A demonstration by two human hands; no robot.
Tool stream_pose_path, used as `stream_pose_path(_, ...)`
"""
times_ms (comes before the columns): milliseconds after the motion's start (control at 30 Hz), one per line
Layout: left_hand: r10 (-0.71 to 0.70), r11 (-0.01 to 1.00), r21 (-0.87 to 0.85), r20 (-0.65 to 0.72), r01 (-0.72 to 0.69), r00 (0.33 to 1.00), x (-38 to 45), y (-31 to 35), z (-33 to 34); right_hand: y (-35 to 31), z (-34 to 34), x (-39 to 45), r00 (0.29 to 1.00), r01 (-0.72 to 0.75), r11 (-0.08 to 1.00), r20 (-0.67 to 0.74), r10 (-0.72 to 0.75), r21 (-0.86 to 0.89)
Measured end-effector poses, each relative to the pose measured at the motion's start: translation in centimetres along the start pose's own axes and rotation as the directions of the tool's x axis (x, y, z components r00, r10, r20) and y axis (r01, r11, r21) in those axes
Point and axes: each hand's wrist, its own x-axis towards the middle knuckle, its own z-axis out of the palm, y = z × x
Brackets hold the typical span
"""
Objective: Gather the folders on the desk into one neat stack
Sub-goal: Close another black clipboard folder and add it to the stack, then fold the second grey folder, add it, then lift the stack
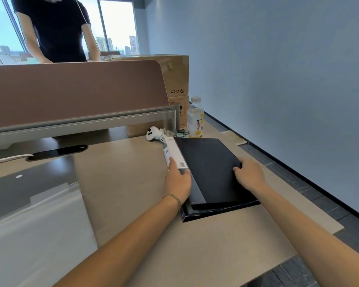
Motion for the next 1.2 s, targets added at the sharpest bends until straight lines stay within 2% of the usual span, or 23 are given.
stream_pose_path(367,0.000,0.998,-0.062,0.007,0.001,1.000,0.0,0.3,-0.8,-0.5,0.5,-0.6,0.998,0.053,0.996,-0.037,-0.055,-0.071)
stream_pose_path(567,0.065,0.997,-0.043,-0.013,-0.065,0.998,-0.9,0.6,-3.2,-4.3,1.1,-3.5,0.986,0.158,0.987,-0.047,-0.158,0.001)
stream_pose_path(733,0.139,0.990,0.029,-0.041,-0.138,0.989,-2.2,0.6,-7.3,-9.6,2.5,-6.5,0.947,0.322,0.943,-0.042,-0.319,0.089)
stream_pose_path(867,0.156,0.987,0.054,-0.115,-0.151,0.981,-3.0,0.1,-11.3,-14.1,4.3,-8.8,0.893,0.450,0.888,-0.048,-0.447,0.099)
stream_pose_path(1067,0.158,0.986,0.082,-0.233,-0.142,0.960,-5.0,-1.2,-18.8,-20.0,8.0,-12.0,0.829,0.547,0.824,0.043,-0.558,0.147)
stream_pose_path(1200,0.131,0.988,0.113,-0.301,-0.101,0.945,-6.3,-3.4,-24.7,-23.5,10.7,-14.1,0.804,0.554,0.810,0.130,-0.581,0.193)
